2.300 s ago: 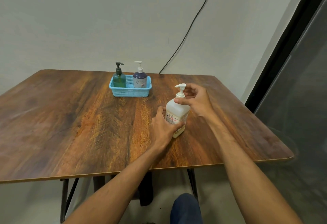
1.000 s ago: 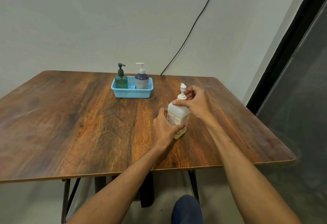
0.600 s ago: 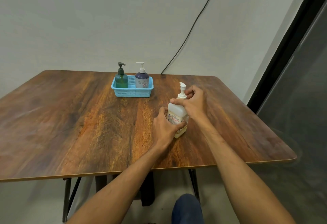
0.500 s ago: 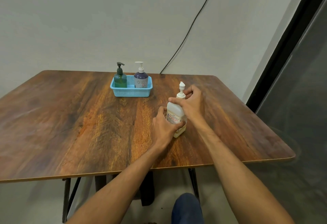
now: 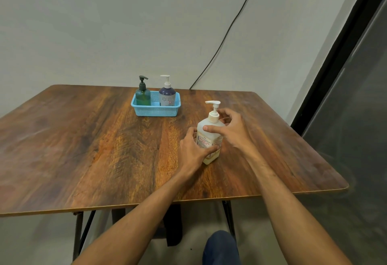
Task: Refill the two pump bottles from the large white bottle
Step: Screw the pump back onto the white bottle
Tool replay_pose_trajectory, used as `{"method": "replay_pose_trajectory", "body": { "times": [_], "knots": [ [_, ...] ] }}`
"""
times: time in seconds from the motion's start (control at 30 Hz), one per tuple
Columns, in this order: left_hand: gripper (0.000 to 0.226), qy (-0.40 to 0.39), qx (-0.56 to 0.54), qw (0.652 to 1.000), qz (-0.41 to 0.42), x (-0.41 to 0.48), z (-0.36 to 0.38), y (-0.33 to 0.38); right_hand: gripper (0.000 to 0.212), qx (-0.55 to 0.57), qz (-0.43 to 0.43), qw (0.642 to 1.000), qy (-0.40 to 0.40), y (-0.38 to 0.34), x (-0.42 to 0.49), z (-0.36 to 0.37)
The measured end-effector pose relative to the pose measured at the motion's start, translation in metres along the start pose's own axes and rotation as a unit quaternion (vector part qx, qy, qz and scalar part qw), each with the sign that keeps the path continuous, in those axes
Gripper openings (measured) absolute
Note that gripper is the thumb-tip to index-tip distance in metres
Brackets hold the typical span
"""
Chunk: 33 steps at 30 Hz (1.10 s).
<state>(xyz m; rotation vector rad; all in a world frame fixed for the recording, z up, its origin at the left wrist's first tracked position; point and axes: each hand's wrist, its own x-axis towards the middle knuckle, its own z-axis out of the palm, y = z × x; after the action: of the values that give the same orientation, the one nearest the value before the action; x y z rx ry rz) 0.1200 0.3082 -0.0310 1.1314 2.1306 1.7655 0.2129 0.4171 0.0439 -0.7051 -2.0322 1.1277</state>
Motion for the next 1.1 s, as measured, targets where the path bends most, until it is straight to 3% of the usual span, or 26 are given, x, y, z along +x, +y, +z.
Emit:
{"method": "replay_pose_trajectory", "body": {
  "times": [0.23,0.53,0.7,0.87,1.1],
  "knots": [
    [0.076,-0.021,-0.019,1.0,-0.004,-0.004,-0.006,0.006,0.07,-0.005,0.014,1.0,0.002,0.007,0.0,0.003],
    [0.092,-0.074,-0.06,0.995,-0.001,0.0,-0.02,-0.008,0.07,0.08,0.009,0.997,-0.013,0.012,-0.019,-0.001],
    [0.089,-0.132,-0.084,0.987,-0.018,0.009,-0.04,-0.006,0.093,0.087,0.031,0.996,0.011,0.032,-0.036,0.008],
    [0.087,-0.169,-0.081,0.982,-0.011,0.011,-0.049,-0.003,0.085,0.086,0.017,0.996,0.025,0.035,-0.045,0.017],
    [0.078,-0.153,-0.064,0.986,-0.007,0.005,-0.038,-0.012,0.089,0.082,0.019,0.995,0.062,0.044,-0.048,0.027]
  ]
}}
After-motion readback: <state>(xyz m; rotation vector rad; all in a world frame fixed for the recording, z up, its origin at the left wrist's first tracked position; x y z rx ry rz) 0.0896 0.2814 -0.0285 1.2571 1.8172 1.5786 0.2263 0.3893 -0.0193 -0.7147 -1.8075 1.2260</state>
